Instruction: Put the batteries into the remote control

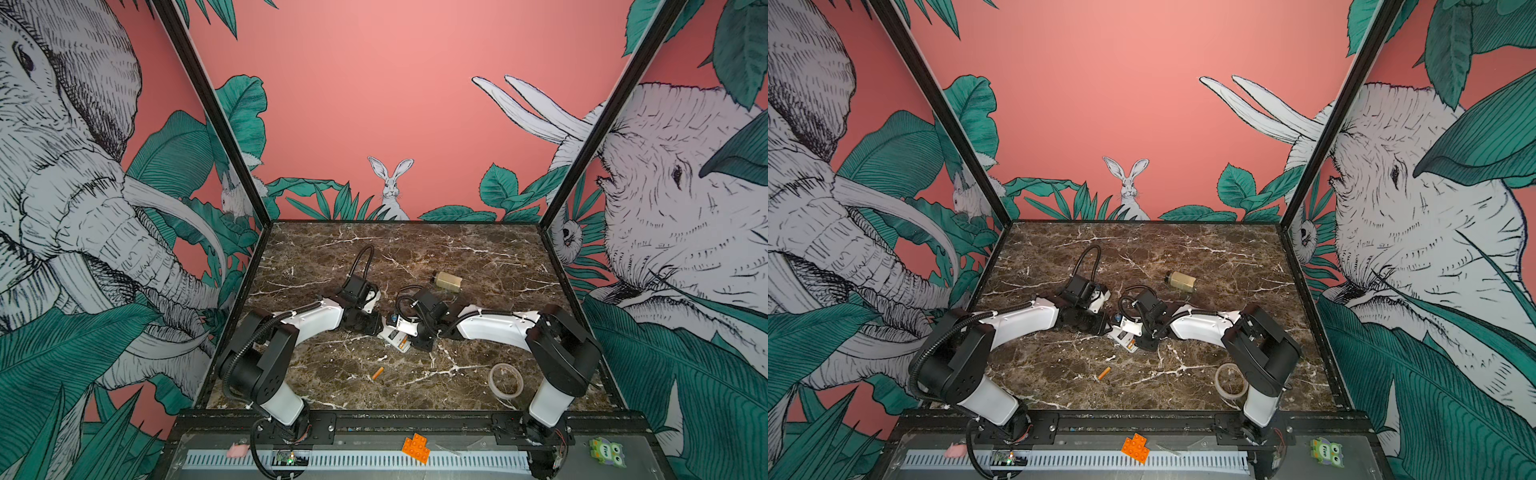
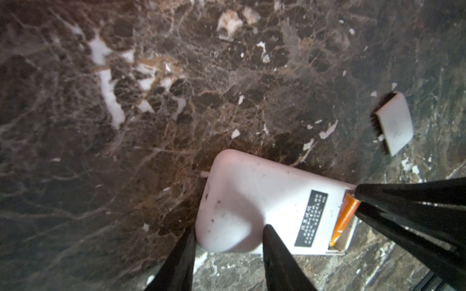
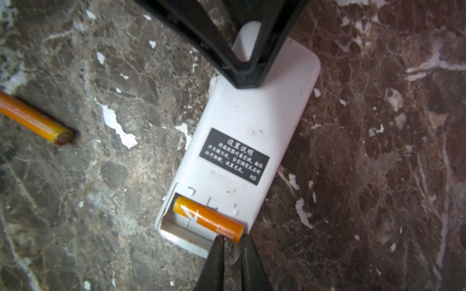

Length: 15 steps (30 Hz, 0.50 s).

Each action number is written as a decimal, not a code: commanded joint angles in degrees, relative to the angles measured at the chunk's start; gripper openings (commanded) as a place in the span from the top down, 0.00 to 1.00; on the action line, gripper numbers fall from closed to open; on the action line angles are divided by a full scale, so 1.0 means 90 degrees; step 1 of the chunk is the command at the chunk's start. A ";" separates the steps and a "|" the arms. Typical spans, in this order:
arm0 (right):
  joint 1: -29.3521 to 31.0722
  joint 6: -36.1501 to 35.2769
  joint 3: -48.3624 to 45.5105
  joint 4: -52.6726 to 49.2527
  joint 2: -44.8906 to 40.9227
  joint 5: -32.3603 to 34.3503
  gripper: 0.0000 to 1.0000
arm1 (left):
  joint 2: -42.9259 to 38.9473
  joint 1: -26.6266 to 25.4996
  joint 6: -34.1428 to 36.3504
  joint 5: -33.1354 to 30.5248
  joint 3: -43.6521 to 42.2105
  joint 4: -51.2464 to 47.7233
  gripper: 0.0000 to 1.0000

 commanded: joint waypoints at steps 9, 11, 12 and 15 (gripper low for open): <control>0.0229 -0.0233 0.0049 -0.0429 0.0542 0.0083 0.92 | -0.0044 -0.0015 -0.0042 -0.0063 -0.0259 -0.0123 0.57; 0.0252 -0.0248 0.0084 -0.0469 0.0589 0.0111 0.93 | -0.0070 -0.0015 -0.0060 -0.0065 -0.0282 -0.0089 0.57; 0.0255 -0.0248 0.0103 -0.0478 0.0601 0.0117 0.93 | -0.0072 -0.0011 -0.0069 -0.0065 -0.0300 -0.0074 0.57; 0.0283 -0.0267 0.0167 -0.0555 0.0676 0.0136 0.94 | -0.0083 -0.0018 -0.0088 -0.0055 -0.0340 -0.0045 0.57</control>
